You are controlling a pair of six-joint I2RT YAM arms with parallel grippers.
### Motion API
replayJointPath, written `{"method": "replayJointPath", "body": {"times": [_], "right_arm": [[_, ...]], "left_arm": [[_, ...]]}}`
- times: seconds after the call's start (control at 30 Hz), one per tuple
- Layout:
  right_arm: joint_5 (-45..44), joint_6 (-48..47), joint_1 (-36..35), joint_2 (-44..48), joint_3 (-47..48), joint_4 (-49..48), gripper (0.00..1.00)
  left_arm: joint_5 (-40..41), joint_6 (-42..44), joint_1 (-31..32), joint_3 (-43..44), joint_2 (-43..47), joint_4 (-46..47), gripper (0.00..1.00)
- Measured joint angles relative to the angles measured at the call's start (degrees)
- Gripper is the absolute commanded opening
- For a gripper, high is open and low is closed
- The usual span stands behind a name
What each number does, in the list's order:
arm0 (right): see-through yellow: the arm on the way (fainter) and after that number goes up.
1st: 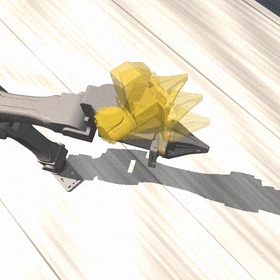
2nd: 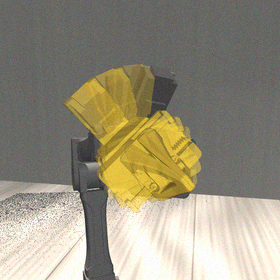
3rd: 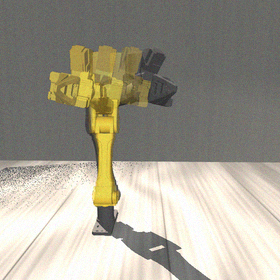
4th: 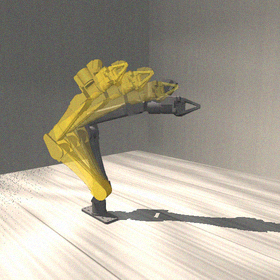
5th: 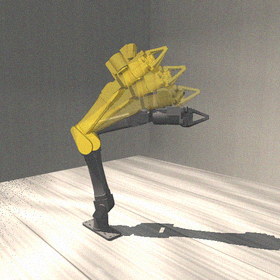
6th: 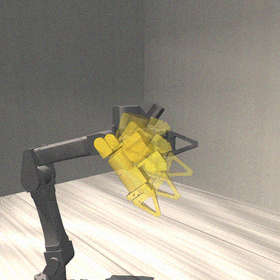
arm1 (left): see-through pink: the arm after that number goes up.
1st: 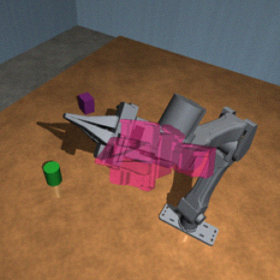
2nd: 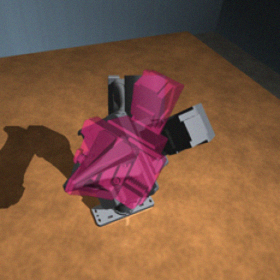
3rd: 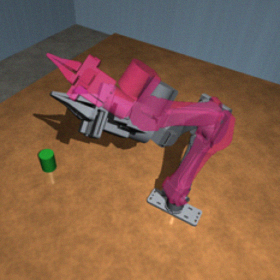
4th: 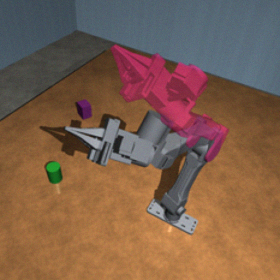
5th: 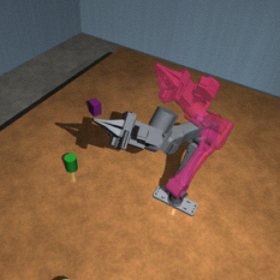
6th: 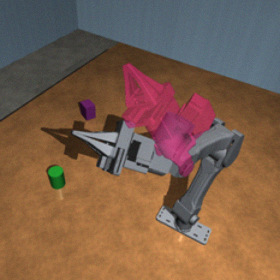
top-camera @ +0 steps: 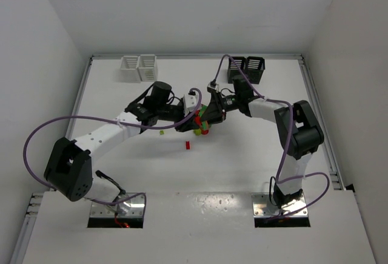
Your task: Sort the legos into containers by color
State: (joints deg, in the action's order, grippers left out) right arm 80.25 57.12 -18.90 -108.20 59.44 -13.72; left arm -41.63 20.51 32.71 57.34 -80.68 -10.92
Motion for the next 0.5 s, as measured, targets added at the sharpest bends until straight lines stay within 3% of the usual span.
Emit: {"method": "replayJointPath", "body": {"times": [0.23, 0.4, 0.5], "right_arm": [[-0.1, -0.1, 0.1, 0.0, 0.0, 0.0, 0.26], [-0.1, -0.1, 0.3, 0.0, 0.0, -0.2, 0.05], [0.0, -0.1, 0.6, 0.0, 0.0, -0.8, 0.02]], "left_arm": [[0.8, 0.3, 0.3, -0.2, 0.2, 0.1, 0.04], [1.0, 0.5, 0.2, -0.3, 0.3, 0.6, 0.01], [1.1, 0.5, -0.3, -0.4, 0.3, 1.0, 0.0]]}}
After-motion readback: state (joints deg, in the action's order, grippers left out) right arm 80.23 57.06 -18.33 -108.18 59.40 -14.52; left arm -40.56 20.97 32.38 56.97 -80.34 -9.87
